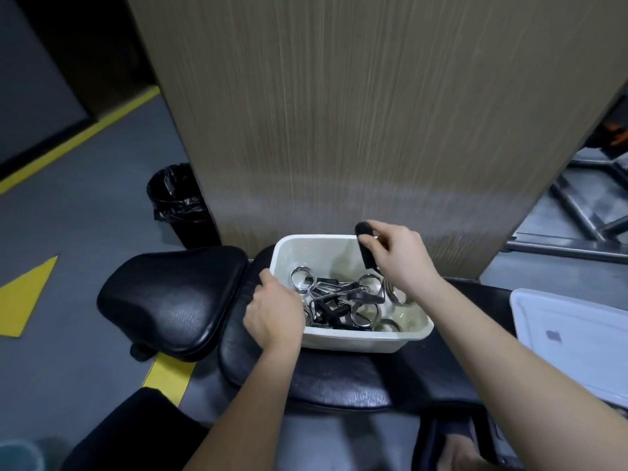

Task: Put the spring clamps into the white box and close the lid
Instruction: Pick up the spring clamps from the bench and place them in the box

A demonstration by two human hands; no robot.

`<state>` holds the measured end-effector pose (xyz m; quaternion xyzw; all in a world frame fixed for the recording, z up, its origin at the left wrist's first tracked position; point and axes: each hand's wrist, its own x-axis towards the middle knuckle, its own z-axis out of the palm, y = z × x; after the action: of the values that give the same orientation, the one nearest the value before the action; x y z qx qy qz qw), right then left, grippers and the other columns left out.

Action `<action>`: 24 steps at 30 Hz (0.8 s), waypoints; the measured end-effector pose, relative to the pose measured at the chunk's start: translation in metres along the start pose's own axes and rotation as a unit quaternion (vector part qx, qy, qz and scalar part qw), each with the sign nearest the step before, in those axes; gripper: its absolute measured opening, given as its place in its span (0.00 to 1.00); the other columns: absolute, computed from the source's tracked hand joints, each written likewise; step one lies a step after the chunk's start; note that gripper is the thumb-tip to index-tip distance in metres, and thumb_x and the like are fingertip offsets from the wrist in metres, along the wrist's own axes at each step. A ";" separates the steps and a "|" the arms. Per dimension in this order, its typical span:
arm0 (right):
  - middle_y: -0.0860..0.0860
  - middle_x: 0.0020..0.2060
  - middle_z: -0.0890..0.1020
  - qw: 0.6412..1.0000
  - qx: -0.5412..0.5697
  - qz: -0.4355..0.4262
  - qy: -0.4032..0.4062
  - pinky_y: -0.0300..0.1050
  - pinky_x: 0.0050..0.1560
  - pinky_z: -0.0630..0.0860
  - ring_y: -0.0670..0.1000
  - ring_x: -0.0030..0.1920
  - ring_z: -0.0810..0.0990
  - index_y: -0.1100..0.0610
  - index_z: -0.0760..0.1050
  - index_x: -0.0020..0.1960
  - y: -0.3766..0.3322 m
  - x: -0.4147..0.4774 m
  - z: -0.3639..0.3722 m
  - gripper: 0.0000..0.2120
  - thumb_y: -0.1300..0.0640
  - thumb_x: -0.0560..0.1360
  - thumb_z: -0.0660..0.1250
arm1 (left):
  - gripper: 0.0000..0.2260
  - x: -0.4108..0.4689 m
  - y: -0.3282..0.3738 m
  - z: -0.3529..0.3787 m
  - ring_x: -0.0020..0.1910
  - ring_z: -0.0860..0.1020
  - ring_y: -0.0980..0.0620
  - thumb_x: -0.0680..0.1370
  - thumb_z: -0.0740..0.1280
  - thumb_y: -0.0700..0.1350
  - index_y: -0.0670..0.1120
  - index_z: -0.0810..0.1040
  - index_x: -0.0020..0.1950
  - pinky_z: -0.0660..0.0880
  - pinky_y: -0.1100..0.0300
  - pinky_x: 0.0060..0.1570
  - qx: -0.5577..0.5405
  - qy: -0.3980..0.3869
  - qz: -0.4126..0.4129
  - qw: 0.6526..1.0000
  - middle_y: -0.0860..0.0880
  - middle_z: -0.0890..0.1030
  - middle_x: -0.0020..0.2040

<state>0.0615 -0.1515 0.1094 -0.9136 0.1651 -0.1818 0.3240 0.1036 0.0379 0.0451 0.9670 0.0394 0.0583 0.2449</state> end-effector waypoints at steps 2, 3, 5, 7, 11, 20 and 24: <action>0.53 0.44 0.86 0.997 -0.055 0.025 -0.048 0.46 0.44 0.76 0.57 0.46 0.82 0.46 0.81 0.61 -0.002 0.009 0.014 0.12 0.48 0.79 0.65 | 0.11 0.001 0.000 0.002 0.48 0.81 0.36 0.78 0.57 0.43 0.44 0.72 0.59 0.71 0.50 0.40 0.004 0.003 0.001 1.000 0.40 0.83 0.51; 0.55 0.46 0.86 0.993 -0.073 0.035 -0.084 0.44 0.41 0.73 0.58 0.46 0.81 0.48 0.80 0.61 0.000 0.011 0.022 0.13 0.49 0.79 0.65 | 0.11 0.000 0.000 0.003 0.48 0.81 0.36 0.78 0.57 0.43 0.44 0.72 0.59 0.71 0.50 0.39 0.006 0.003 0.000 1.000 0.41 0.83 0.51; 0.57 0.45 0.85 0.983 -0.090 0.042 -0.157 0.45 0.41 0.73 0.59 0.45 0.81 0.54 0.80 0.60 0.005 0.013 0.044 0.14 0.50 0.79 0.66 | 0.12 0.001 0.000 0.005 0.48 0.81 0.36 0.78 0.58 0.43 0.45 0.72 0.61 0.70 0.51 0.39 0.009 0.005 -0.001 1.000 0.41 0.83 0.52; 0.56 0.42 0.83 0.976 -0.088 0.055 -0.190 0.48 0.46 0.76 0.58 0.45 0.80 0.57 0.79 0.59 0.008 0.012 0.059 0.16 0.48 0.77 0.68 | 0.13 0.002 -0.001 0.006 0.49 0.81 0.36 0.79 0.57 0.43 0.45 0.72 0.62 0.68 0.52 0.38 0.011 0.007 -0.001 1.000 0.41 0.83 0.52; 0.51 0.27 0.74 0.972 -0.069 0.105 -0.198 0.44 0.31 0.66 0.55 0.33 0.74 0.56 0.78 0.36 0.014 0.020 0.070 0.16 0.44 0.71 0.73 | 0.14 0.003 0.000 0.005 0.49 0.81 0.36 0.79 0.57 0.43 0.46 0.72 0.63 0.66 0.52 0.39 0.014 0.007 -0.010 1.000 0.41 0.83 0.52; 0.52 0.25 0.71 0.965 -0.169 0.081 -0.185 0.46 0.32 0.66 0.60 0.34 0.74 0.57 0.72 0.31 0.010 0.014 0.095 0.22 0.42 0.73 0.70 | 0.12 0.003 0.002 0.002 0.49 0.81 0.36 0.79 0.57 0.44 0.46 0.72 0.61 0.69 0.52 0.39 0.013 -0.001 -0.013 1.000 0.42 0.82 0.51; 0.57 0.33 0.81 0.967 -0.214 0.047 -0.129 0.47 0.37 0.68 0.62 0.37 0.77 0.57 0.72 0.34 0.013 0.009 0.100 0.23 0.40 0.77 0.64 | 0.12 0.002 0.001 0.002 0.48 0.81 0.37 0.79 0.56 0.44 0.46 0.72 0.61 0.68 0.52 0.38 0.012 0.000 -0.010 1.000 0.42 0.83 0.51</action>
<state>0.1108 -0.1122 0.0305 -0.9687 0.1994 -0.0078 0.1474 0.1056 0.0357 0.0439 0.9695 0.0503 0.0557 0.2335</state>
